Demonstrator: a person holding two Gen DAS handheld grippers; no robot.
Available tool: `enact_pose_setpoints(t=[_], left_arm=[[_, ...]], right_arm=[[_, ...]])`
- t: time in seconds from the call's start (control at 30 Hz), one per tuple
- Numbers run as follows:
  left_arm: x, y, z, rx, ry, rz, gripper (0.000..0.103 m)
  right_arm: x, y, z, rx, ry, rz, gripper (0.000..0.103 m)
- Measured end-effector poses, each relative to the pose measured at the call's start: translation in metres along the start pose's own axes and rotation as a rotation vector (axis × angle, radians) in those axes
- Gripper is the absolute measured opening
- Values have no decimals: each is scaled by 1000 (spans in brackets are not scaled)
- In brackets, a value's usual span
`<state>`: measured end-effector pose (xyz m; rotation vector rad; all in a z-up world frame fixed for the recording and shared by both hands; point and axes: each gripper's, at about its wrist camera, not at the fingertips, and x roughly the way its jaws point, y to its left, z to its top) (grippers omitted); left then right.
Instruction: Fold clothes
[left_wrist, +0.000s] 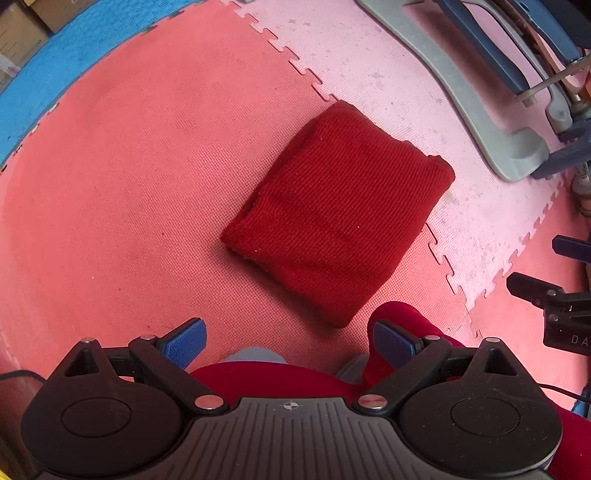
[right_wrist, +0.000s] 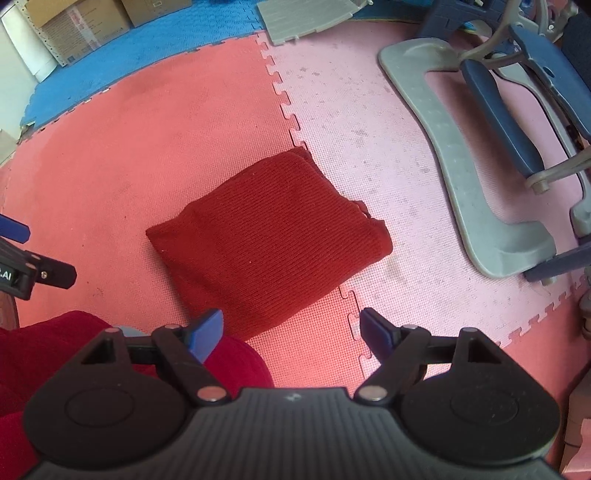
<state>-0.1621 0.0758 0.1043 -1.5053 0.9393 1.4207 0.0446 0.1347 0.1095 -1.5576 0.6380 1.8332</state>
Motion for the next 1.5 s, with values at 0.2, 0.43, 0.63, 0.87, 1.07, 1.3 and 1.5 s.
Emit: enact_pose_setpoints(t=[0.2,0.43,0.63,0.87,1.07,1.3,1.5], left_arm=[[13,-14,-11,-83,25,8,98],[43,2,-33,-343,45,-22,98],[59,-2,-42,-451,41,-7,98],[78,-1,-37,-565,43,-4,98],[89,7,-36,-713,16,10,98],[90,9,-52,-788,12,-1,98],[103,18,-64,-857,-6,-53,98]], right_arm=[[13,-22,2,-26,11,21,81],[38,-31,17,-140,69,12,81],[55,-29,41,-271,79,21,81],[67,-23,59,-368,104,63,81],[83,-25,71,-426,114,95,81],[90,-20,81,-494,126,77,81],[87,-10,78,-520,106,45,82]])
